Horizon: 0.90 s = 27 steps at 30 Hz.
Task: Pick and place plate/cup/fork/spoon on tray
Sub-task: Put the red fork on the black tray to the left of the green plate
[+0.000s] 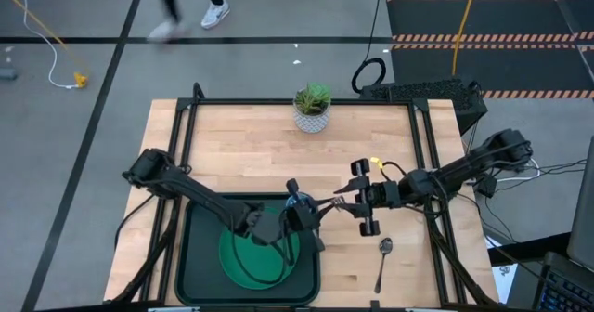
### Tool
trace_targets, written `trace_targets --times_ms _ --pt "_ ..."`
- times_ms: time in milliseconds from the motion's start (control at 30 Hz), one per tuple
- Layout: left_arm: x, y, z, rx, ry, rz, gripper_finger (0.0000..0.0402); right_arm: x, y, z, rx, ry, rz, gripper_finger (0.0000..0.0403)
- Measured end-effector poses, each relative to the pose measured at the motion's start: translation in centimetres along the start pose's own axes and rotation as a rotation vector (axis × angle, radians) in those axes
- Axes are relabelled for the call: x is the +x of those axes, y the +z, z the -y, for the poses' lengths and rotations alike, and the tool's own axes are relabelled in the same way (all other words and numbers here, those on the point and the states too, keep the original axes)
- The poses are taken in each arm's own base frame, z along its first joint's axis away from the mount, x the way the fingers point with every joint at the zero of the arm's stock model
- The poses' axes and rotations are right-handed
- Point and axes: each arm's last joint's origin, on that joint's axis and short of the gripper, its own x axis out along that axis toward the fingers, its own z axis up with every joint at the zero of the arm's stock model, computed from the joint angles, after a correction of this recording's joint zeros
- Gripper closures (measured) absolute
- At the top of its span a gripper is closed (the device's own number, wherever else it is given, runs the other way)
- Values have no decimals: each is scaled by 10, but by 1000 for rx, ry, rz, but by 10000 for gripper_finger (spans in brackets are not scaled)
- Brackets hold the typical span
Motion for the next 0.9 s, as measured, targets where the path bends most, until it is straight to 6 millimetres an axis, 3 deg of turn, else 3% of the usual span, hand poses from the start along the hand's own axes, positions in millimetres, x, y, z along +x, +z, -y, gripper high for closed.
trace_targets --times_ms 267,400,600,900 --pt "-28 15 -15 -29 -72 -143 378 -4 6 2 -8 6 -75 254" --pt "-44 12 -18 -56 -116 -247 378 -5 6 3 3 12 -116 233" --pt "-67 5 -9 -90 -167 -356 378 -5 -1 2 35 17 -171 209" --pt "-82 2 3 -123 -228 -391 378 8 -12 -2 95 100 -262 190"
